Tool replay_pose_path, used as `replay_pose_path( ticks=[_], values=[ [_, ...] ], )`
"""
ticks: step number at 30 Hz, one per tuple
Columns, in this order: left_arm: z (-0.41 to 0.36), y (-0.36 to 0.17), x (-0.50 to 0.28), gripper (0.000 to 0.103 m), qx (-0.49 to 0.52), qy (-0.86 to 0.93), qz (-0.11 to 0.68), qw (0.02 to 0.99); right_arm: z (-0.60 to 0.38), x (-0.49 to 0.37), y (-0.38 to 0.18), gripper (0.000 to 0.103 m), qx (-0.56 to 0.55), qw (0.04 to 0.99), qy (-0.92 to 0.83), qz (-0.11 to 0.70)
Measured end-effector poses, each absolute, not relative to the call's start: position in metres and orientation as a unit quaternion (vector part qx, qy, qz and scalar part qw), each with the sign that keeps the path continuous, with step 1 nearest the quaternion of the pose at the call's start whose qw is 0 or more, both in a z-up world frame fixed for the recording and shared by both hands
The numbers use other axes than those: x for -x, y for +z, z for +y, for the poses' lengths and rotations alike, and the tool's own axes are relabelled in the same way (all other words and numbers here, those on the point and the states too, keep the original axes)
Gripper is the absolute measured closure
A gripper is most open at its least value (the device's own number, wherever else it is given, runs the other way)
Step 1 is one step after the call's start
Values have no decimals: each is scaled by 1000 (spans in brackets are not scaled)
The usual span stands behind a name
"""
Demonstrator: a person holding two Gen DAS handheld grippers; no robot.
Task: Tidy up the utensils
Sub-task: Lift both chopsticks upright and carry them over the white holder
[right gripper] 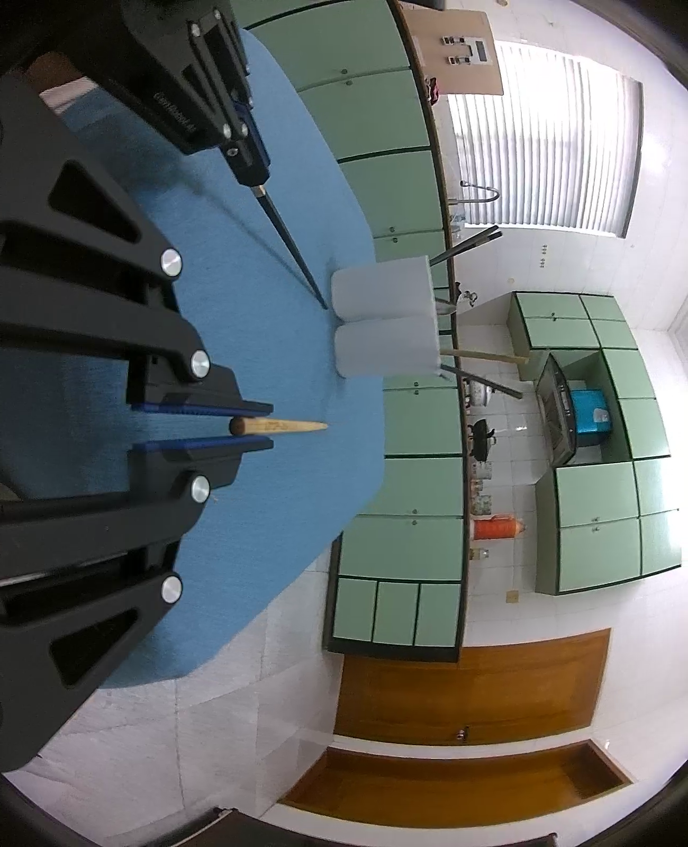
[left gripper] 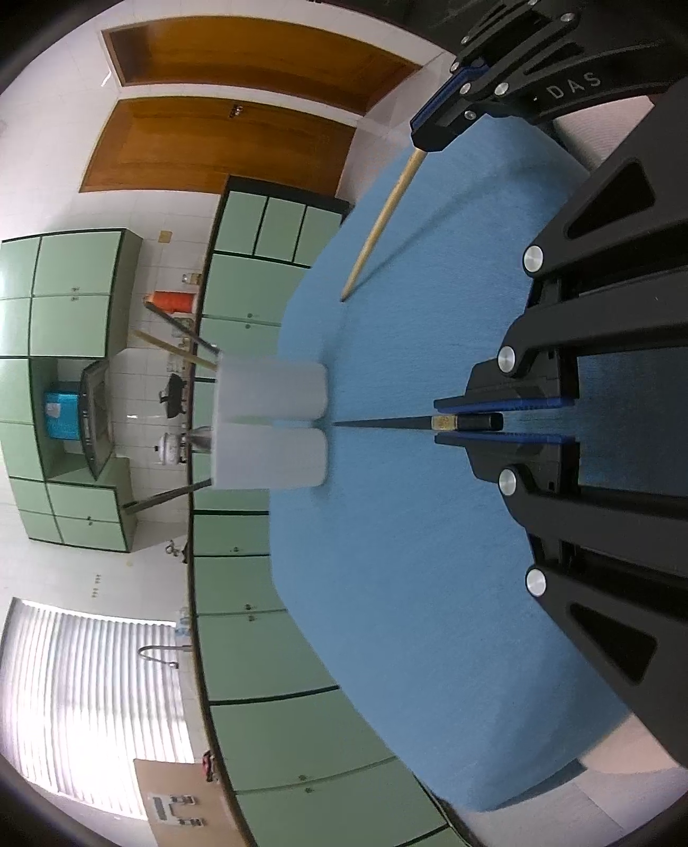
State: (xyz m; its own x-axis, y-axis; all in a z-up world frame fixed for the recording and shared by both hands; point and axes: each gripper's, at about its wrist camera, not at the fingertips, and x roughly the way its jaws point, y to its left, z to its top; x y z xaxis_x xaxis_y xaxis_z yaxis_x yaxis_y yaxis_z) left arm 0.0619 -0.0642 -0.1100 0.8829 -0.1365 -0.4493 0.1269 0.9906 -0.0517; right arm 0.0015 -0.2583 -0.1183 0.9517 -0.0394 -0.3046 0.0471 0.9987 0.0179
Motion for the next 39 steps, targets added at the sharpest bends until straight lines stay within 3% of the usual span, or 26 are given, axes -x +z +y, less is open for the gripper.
replay_pose_path(
  ticks=[23,39],
  values=[
    [-48,0,-65,97,15,-80,133,988,-269,-23,-7,97,-24,994,37,97],
    [-37,57,-103,97,22,-104,117,987,-253,-82,51,97,-17,991,83,107]
  ],
)
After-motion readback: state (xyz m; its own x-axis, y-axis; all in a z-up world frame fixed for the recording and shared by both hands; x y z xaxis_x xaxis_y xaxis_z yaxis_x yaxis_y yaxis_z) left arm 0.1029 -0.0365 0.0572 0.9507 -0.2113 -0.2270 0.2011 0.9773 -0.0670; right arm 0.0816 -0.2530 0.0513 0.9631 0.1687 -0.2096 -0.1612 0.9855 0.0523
